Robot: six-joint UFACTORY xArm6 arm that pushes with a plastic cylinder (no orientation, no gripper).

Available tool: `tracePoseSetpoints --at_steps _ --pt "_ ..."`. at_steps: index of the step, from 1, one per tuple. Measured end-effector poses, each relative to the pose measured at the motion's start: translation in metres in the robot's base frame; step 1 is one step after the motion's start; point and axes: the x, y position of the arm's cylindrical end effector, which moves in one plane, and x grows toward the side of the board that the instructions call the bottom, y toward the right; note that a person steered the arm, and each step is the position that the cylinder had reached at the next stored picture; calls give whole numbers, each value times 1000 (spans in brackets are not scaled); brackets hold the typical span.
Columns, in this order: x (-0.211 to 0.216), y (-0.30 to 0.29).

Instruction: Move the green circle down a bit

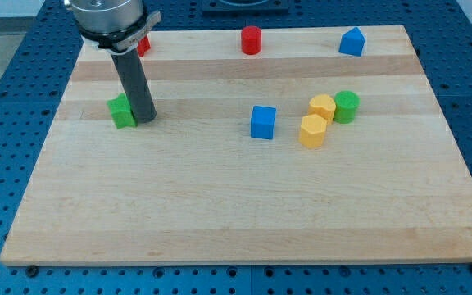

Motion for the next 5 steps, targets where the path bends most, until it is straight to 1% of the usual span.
tracePoseSetpoints --at_steps 1,2,3,5 --pt "0 11" --pt "0 50" --pt "-6 104" --pt "-30 189"
